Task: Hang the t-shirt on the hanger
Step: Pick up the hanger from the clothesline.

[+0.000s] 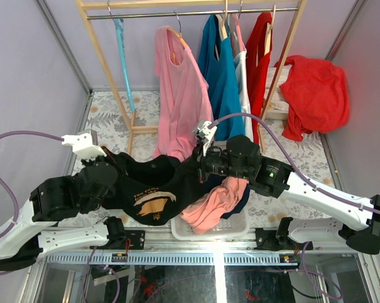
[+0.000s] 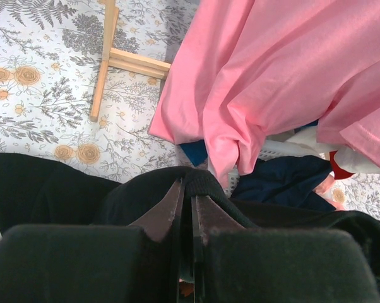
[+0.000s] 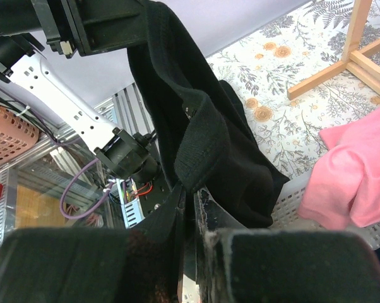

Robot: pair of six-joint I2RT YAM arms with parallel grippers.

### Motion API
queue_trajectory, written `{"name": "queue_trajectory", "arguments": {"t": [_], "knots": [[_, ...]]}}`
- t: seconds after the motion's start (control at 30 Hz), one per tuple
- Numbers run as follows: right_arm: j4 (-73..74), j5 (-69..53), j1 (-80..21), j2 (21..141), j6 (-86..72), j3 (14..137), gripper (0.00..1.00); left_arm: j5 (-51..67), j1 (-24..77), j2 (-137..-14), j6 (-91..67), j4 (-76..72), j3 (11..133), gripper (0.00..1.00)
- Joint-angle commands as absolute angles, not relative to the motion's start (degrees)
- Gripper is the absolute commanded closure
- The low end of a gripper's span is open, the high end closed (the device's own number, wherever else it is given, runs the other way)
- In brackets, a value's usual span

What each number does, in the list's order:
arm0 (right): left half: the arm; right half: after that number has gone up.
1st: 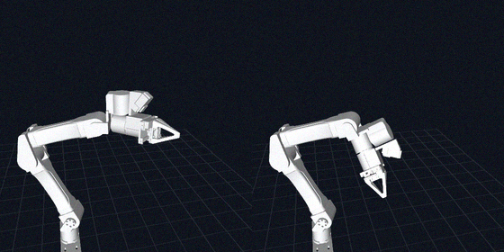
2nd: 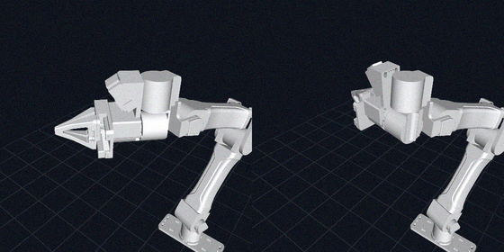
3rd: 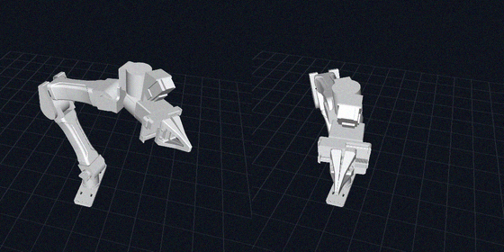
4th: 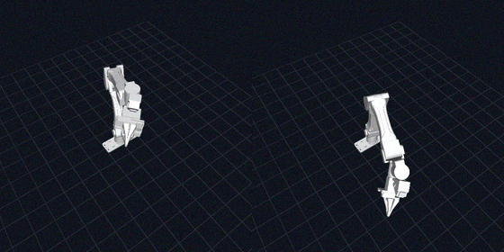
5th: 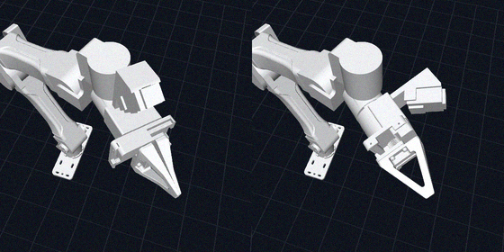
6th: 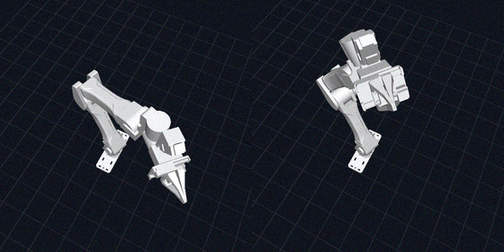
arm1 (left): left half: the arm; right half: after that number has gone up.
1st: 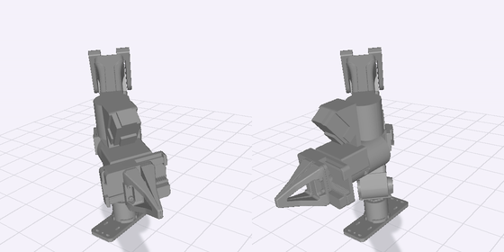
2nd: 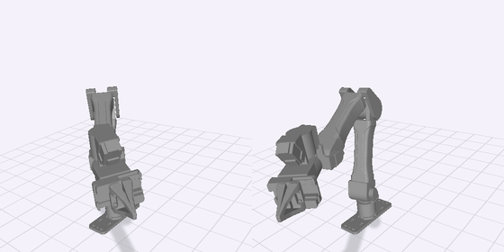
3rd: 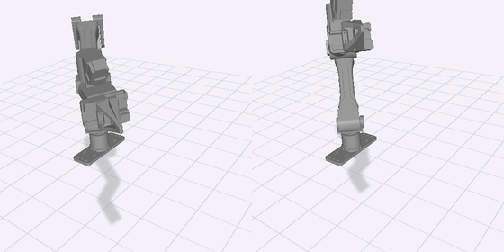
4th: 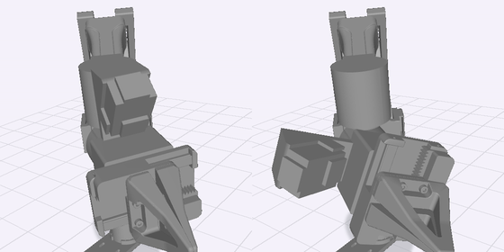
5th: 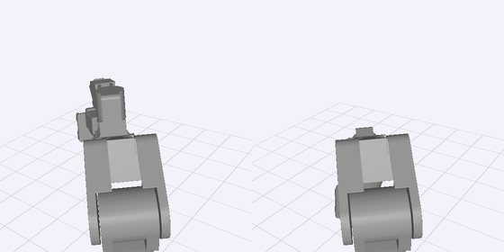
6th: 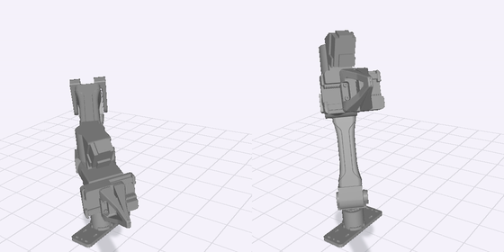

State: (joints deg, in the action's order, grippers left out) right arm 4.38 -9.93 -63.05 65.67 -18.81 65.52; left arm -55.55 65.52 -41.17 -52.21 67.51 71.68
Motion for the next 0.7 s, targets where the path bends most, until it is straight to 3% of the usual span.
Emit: {"name": "queue_trajectory", "arguments": {"t": [0.0,0.37,0.43,0.5,0.67], "knots": [[0.8,-9.2,-62.9,65.7,-18.0,68.7,1.0,-58.9,65.3,-41.9,-52.6,66.3,73.4,1.0],[0.4,-5.5,-62.9,64.6,-19.6,62.9,1.0,-56.5,65.3,-43.0,-53.1,62.4,65.9,1.0],[1.1,-3.9,-62.9,63.4,-20.3,60.9,0.91,-56.2,65.3,-43.7,-53.2,62.3,65.0,1.0],[3.2,-2.4,-62.8,62.2,-20.6,60.3,0.74,-55.8,65.4,-44.0,-53.1,62.0,64.5,1.0],[9.6,-0.1,-62.9,60.0,-18.6,65.6,0.49,-53.5,65.3,-43.9,-52.6,59.7,62.6,1.0]]}}
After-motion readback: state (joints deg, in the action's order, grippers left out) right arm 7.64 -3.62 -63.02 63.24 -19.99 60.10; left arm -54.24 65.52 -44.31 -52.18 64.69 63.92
